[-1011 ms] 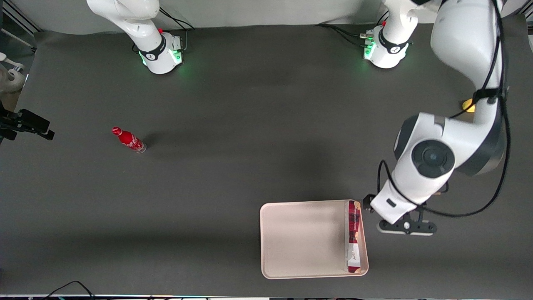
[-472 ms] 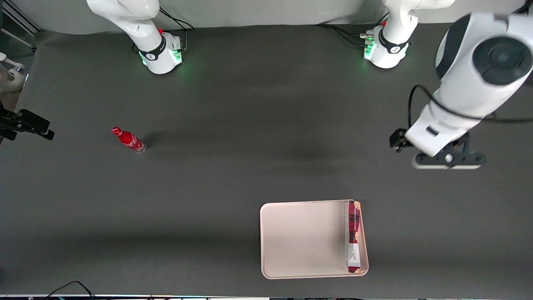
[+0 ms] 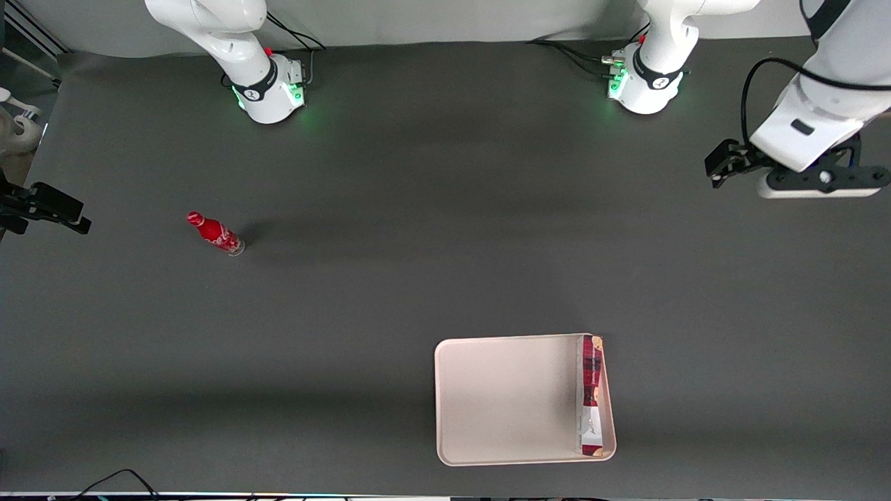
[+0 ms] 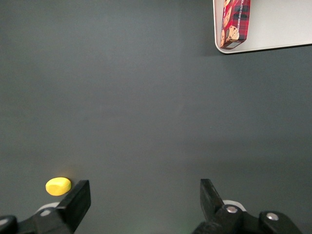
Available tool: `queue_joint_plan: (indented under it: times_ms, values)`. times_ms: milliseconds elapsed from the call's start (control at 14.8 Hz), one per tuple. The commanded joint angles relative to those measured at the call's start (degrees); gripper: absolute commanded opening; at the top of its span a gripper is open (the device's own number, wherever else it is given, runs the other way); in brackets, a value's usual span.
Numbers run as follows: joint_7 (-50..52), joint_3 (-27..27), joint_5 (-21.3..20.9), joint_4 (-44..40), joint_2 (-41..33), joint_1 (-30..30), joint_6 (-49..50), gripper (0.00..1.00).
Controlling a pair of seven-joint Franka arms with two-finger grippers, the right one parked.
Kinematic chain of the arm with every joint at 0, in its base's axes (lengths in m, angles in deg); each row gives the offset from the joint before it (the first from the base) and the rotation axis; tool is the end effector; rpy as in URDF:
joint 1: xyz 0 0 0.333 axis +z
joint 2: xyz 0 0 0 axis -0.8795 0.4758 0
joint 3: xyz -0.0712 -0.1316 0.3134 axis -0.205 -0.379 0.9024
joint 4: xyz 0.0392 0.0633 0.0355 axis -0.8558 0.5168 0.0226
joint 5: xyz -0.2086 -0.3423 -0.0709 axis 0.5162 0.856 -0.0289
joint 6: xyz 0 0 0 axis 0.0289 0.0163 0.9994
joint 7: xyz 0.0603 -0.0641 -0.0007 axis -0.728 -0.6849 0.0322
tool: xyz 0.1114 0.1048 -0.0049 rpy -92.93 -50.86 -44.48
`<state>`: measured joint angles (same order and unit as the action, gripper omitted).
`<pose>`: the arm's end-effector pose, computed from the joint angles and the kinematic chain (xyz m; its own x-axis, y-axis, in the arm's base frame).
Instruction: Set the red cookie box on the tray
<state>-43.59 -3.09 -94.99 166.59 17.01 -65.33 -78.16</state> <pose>0.5133 -0.0784 0.5797 0.9991 -0.0417 -0.0110 -0.0426 -0.9929 -0.1109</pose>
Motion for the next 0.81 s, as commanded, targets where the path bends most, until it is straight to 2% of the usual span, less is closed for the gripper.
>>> queue_joint_plan:
  times_ms: [0,135,337,539,742]
  values:
    - [-4.93,-0.49,2.18,2.17,-2.73,4.0,0.56,1.0]
    - [-4.51,-0.49,2.71,-1.85,-1.6,4.01,0.91,1.0]
    - [-4.33,0.21,6.14,-9.15,2.7,4.1,3.27,1.0]
    - [-4.16,0.3,5.97,-13.2,7.54,4.1,2.67,1.0]
    - [-4.16,0.47,5.09,-14.09,9.04,4.01,2.41,1.0]
